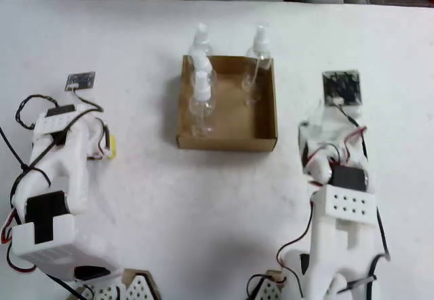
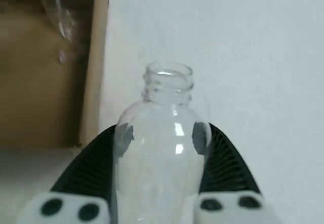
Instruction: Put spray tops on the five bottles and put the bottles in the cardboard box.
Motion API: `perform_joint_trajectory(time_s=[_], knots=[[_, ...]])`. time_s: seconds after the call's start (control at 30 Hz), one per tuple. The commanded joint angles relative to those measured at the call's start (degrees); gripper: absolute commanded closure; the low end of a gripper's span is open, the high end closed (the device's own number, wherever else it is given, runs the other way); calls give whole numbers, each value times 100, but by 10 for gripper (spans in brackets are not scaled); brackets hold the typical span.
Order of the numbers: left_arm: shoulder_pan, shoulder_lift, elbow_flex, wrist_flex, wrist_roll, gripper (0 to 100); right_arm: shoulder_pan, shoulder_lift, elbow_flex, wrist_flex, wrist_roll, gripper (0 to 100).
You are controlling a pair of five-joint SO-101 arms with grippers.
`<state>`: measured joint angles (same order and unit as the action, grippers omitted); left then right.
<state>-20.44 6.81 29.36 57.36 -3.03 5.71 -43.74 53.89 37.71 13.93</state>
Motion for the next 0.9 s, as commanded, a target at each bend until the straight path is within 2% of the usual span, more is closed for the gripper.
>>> perform_joint_trajectory(time_s=[0.0, 0.2, 0.33, 0.47, 0.7, 0.87], knots=[[48, -84, -44, 26, -79, 871, -409, 505, -571, -769, -62, 978], [40, -92, -44, 26, -79, 871, -831, 1376, -1029, -1763, -273, 981], [-48, -92, -53, 26, -79, 871, -1182, 813, -800, -1305, -1336, 981], [-48, -92, -62, 26, -79, 871, -1402, -198, -202, -1297, -2312, 981], [-48, -92, -123, 26, -44, 871, -2097, -2281, 1125, -1393, -2295, 981], [-48, -198, -334, 202, -26, 871, -2686, -3442, 2453, -2352, -2286, 982]])
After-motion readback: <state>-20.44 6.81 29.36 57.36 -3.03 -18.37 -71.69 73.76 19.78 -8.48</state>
